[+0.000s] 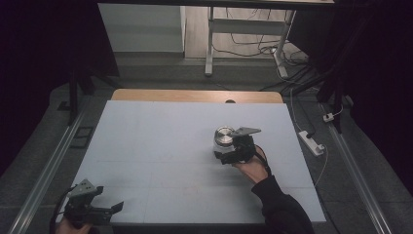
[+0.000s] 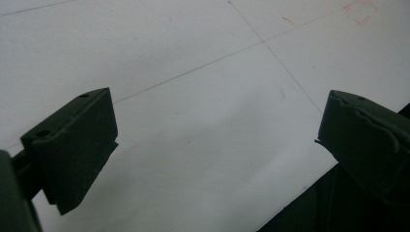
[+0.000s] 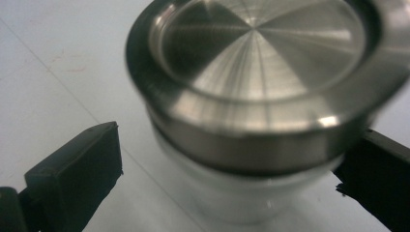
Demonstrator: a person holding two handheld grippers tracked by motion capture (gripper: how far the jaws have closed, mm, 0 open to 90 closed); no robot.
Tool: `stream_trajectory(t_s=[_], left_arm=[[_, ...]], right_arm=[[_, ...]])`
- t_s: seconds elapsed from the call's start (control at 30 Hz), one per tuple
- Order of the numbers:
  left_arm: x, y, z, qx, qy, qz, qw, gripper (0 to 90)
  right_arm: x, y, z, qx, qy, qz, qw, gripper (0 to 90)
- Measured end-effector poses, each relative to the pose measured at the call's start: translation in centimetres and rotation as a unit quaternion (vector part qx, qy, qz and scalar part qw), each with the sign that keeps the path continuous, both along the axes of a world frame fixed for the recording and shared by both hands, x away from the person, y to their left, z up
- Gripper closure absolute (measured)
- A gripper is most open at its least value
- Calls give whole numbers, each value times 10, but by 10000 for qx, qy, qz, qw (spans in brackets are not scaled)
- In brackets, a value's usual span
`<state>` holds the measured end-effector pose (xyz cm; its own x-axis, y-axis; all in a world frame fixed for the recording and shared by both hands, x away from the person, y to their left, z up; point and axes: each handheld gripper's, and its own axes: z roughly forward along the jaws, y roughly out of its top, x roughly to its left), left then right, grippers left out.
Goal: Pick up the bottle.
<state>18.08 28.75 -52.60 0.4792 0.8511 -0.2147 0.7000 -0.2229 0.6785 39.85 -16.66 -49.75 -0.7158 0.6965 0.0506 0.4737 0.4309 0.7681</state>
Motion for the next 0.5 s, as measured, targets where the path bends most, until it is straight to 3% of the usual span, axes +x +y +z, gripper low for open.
stream_trajectory(t_s=[0.3,0.4,0.5], left_arm=[[0,0,0,-9,11,-5,10000,11],[0,0,0,-5,15,-6,10000,11],[0,0,0,-9,20,-8,10000,11]], right_arm=[[9,7,-4,-54,-103,6,9999,8],[8,8,-4,-90,-196,-15,9998,52],[10,3,-4,24,-262,-57,9996,130]])
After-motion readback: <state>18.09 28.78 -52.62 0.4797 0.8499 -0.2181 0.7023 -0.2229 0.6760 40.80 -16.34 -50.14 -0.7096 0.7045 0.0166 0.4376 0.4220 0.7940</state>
